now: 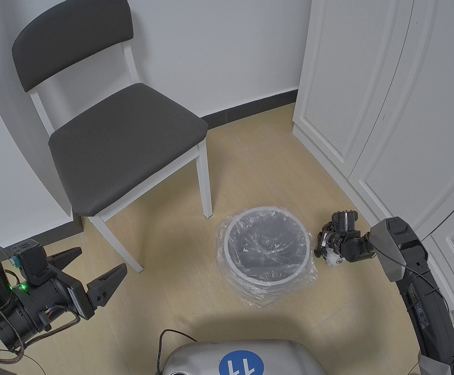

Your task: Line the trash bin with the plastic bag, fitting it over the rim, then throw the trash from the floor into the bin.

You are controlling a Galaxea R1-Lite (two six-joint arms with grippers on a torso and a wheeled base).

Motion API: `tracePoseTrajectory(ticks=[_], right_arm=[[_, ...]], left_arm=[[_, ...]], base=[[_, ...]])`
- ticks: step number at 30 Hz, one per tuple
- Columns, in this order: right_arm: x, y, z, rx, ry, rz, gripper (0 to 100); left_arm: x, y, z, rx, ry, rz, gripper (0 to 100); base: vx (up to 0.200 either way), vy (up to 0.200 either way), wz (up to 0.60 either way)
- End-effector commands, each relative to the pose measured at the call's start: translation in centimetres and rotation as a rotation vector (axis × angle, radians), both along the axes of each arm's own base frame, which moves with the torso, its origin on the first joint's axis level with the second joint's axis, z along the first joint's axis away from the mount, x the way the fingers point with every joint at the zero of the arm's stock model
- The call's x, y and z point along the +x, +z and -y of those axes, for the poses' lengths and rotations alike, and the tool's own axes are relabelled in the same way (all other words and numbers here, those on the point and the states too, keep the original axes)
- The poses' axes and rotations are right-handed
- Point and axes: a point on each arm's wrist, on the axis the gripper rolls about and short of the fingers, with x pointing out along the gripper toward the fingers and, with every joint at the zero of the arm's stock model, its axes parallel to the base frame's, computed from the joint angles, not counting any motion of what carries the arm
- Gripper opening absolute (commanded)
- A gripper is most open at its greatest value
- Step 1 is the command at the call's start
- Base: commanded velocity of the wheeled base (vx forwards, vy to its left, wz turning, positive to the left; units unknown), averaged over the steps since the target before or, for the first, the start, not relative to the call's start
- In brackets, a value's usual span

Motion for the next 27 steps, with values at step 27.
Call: tracePoseTrajectory(ticks=[27], right_arm=[[-10.8,25.3,2.2,0.16,0.316,0.18,0]], left_arm=[[-0.1,0.0,0.0,0.026,-0.013,0.015,100]], base=[[0.0,0.0,0.0]])
